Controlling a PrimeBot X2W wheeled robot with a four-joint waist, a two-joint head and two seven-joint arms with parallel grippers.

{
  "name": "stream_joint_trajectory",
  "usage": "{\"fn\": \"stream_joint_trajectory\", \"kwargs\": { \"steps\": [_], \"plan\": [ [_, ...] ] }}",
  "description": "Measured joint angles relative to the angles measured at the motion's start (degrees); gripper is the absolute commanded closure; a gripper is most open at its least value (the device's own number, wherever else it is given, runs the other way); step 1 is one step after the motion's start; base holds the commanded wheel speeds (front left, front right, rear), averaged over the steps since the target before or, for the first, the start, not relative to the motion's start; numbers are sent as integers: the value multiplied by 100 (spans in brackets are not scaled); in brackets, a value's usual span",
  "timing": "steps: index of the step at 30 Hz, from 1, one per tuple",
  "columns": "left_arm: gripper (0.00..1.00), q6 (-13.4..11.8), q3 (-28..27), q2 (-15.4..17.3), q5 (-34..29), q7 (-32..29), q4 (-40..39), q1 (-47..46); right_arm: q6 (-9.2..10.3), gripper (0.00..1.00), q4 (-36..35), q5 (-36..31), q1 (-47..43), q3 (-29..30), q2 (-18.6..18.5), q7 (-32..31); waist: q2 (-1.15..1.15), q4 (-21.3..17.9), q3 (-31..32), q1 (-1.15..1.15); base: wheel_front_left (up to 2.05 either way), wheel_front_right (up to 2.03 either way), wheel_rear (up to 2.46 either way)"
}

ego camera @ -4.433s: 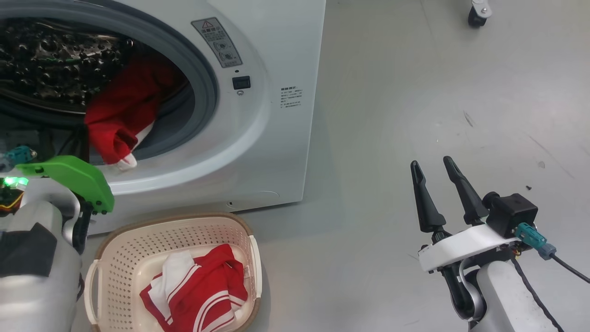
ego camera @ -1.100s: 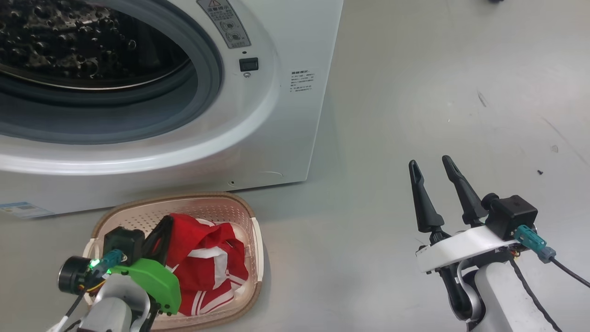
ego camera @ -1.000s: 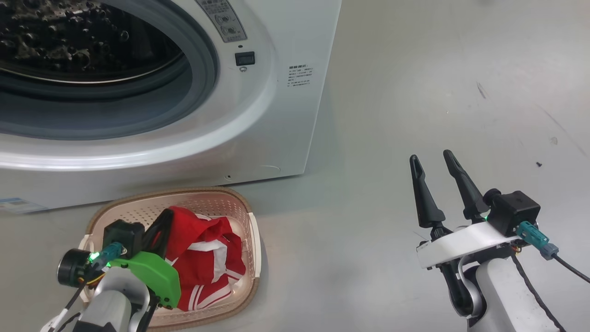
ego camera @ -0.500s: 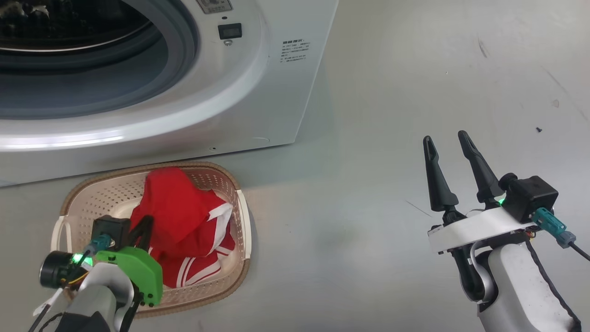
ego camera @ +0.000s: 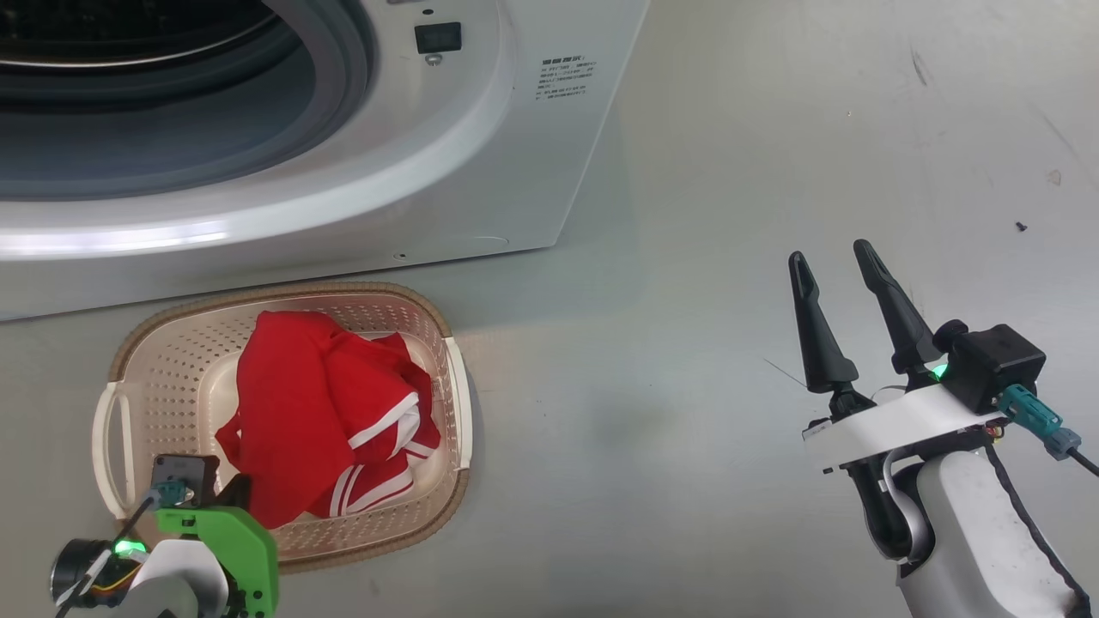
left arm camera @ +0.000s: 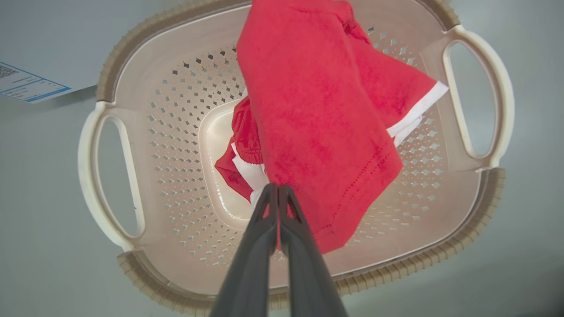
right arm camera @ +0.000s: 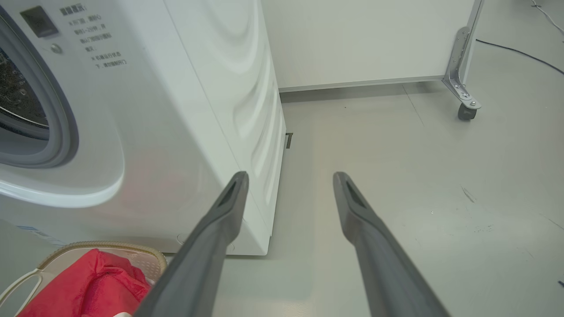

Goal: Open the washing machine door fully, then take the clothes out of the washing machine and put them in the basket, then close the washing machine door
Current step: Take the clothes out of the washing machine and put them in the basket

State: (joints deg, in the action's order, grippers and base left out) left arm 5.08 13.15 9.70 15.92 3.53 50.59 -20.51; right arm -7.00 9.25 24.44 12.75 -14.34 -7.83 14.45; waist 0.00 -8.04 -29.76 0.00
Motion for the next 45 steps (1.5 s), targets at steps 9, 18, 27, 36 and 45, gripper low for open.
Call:
{"fn": "stream_joint_trajectory", "kwargs": {
  "steps": [9, 18, 27, 36, 45],
  "plan": [
    [100, 1, -31, -172, 82, 60, 453, -277, 0, 0, -1, -40, 22, 10, -82, 0, 0, 43, -59, 0, 0, 0, 0],
    [100, 22, -55, -163, 122, 194, 935, -424, 0, 0, -12, -41, 122, -1, -79, 0, 0, 48, -88, 0, 0, 0, 0],
    [0, 79, -98, -165, 257, 245, 1344, -562, 1, 0, -2, -41, 146, -1, -65, 0, 0, 45, -61, 0, 0, 0, 0],
    [0, 129, 8, -191, 244, 381, 1584, -665, 1, 0, 70, -41, 202, 34, -60, 0, 0, 85, 64, 0, 0, 0, 0],
    [0, 138, 53, -318, 214, 800, 1573, -805, 1, 0, 144, -41, 202, 26, 31, 0, 0, 189, 403, 0, 0, 0, 0]
  ]
}}
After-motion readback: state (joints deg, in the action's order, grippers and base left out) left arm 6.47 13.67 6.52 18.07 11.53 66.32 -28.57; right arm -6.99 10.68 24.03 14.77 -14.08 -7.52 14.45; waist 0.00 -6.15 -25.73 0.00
